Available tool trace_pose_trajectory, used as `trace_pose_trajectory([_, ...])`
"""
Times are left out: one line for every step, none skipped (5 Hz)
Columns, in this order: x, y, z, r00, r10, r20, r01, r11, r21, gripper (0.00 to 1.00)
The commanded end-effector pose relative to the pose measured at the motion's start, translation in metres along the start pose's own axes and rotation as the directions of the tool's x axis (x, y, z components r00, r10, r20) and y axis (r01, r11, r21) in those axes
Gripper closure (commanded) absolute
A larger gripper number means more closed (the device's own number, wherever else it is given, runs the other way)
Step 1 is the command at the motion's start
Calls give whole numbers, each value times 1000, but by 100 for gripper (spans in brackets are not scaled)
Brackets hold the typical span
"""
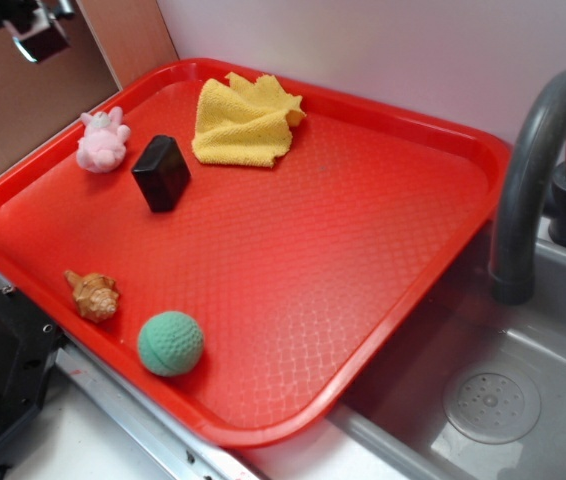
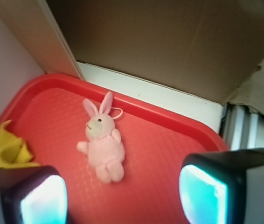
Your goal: Grab the pink bunny.
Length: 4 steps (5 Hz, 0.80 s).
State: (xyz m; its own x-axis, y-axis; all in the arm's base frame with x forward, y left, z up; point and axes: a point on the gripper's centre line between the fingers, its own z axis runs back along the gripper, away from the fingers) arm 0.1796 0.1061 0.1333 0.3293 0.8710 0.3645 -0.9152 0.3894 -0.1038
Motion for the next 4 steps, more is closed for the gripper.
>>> trace_pose_trajectory([6,-2,-40,1000,9,5,-9,999,-33,0])
trace_pose_trajectory([7,-4,-65,1000,2,-4,-2,1000,-31,0])
trace_pose_trajectory([9,-8,-89,1000,3,-19,-4,1000,-28,0])
trace_pose_trajectory([3,-11,-106,998,-15,-66,13,999,-42,0])
